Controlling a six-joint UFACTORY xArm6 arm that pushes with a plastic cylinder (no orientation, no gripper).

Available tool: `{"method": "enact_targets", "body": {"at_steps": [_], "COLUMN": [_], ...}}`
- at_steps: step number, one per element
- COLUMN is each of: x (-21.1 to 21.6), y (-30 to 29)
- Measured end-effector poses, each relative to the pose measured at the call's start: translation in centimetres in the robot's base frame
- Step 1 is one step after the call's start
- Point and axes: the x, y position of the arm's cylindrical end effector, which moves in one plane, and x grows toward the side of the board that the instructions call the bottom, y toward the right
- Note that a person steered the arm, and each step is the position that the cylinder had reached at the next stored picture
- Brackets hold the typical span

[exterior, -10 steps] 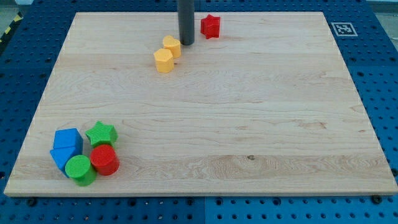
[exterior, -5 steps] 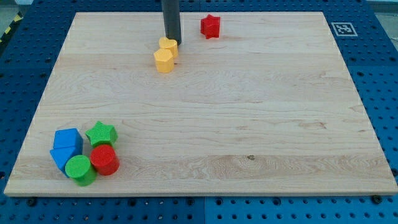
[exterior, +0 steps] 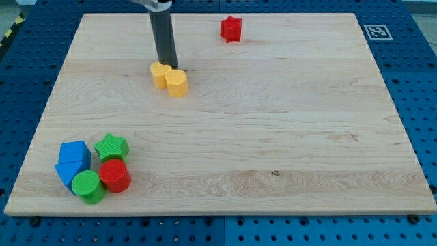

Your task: Slide the yellow heart closer to the green star

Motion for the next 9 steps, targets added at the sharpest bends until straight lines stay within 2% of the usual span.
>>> {"method": "enact_targets", "body": {"at_steps": [3,5,7,9], "x": [8.3,8.8,8.8,12.9], "y": [-7.5,-8.1,-5.8,-5.8]}}
